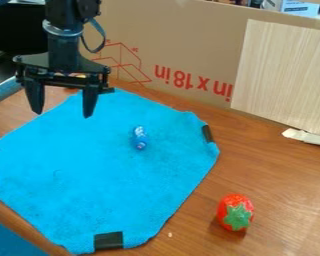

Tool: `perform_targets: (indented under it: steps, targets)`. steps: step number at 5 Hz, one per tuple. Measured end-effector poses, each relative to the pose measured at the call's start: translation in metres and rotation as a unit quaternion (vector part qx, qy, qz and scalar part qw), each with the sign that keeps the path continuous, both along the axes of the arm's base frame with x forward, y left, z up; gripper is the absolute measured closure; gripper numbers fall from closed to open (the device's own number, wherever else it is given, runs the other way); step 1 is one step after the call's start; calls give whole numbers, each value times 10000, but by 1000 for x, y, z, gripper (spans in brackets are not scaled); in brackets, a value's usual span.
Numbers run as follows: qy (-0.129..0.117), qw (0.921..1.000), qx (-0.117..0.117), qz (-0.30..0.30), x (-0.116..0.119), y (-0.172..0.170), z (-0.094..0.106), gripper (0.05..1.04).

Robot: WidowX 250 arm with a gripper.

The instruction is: Moved the blue figure on the top edge of the cloth and placed it on the table

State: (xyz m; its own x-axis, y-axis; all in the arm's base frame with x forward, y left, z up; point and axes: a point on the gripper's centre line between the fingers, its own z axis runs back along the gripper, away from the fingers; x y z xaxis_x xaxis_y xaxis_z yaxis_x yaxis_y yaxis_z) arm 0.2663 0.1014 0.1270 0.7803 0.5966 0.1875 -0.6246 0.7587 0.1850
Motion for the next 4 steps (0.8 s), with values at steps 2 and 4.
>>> perform_targets:
  steps: [2, 4]
  targets:
    - [-66, 9988, -474, -27, -9, 31, -10, 85]
    - [-697, 9907, -1083, 439, -1, 51, -7, 85]
